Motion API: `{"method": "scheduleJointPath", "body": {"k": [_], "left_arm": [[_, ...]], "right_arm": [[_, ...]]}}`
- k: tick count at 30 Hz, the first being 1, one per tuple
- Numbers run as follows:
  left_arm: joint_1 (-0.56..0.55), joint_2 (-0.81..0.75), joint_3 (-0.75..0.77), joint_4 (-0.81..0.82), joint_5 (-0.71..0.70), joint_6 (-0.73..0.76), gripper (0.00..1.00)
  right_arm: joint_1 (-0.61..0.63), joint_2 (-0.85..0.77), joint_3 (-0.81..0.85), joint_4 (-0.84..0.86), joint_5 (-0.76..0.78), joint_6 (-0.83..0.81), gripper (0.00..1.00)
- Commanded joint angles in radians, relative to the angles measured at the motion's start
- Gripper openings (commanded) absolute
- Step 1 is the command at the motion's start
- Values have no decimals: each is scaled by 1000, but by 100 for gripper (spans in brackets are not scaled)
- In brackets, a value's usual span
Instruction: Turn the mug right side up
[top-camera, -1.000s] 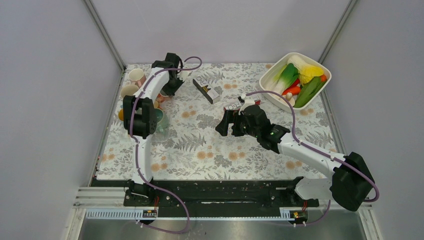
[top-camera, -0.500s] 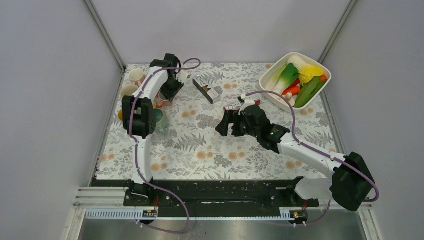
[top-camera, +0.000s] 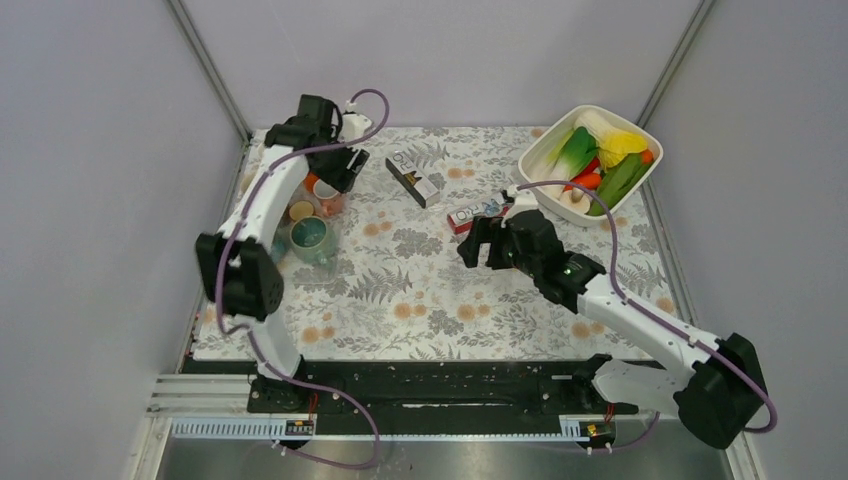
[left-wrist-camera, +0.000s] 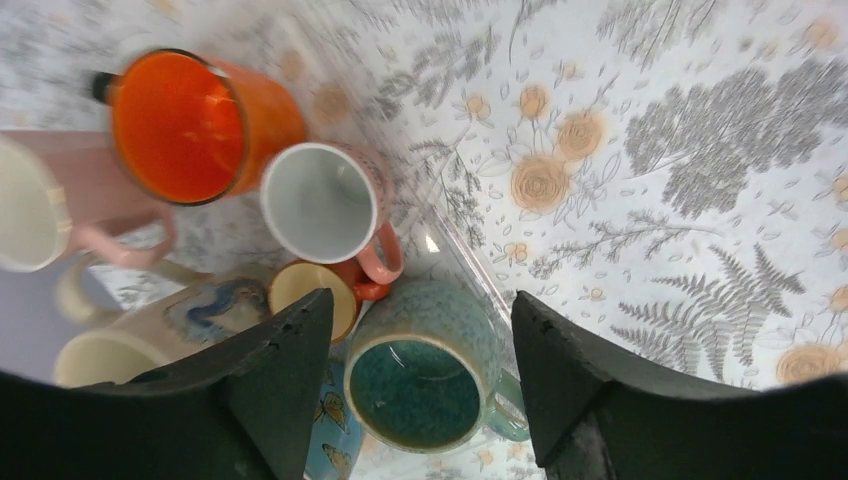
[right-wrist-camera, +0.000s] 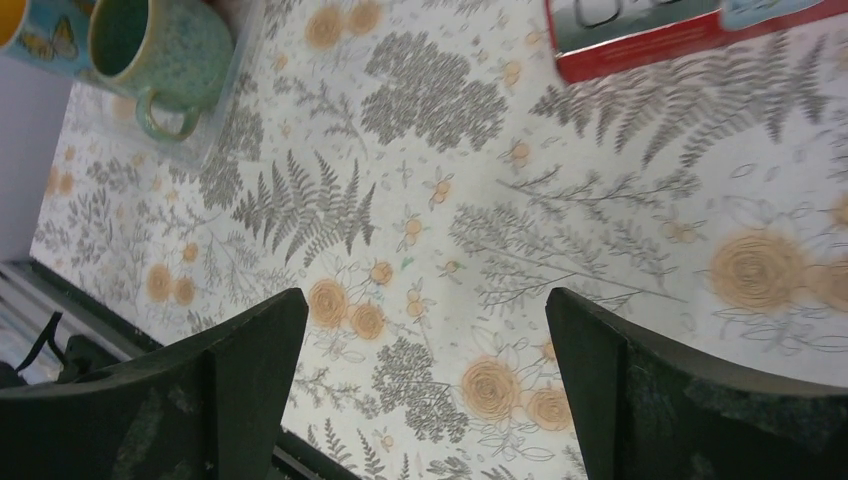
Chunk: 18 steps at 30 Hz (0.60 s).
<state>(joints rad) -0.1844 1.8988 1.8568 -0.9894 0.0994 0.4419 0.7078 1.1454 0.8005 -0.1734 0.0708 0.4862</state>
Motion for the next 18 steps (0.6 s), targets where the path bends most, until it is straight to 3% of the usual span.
{"method": "scheduleJointPath", "body": {"k": [1,5,12,18], "left_arm": [[2,-381,-309,347,30,-72,71],[10,-665,-691,675,-32,-151,75],[25,-1017,-1136,826,-146,-238,85],[28,-1214,-1443,1030,-284,-331,93]], "right_arm": [[-125,-134,-77,-24,127,-64,99],[-208,-233,-152,-41,298,-113,99],[-232,-360,-292,-8,622,-209,100],[-232,-495,-441,74,684,-210,99]]}}
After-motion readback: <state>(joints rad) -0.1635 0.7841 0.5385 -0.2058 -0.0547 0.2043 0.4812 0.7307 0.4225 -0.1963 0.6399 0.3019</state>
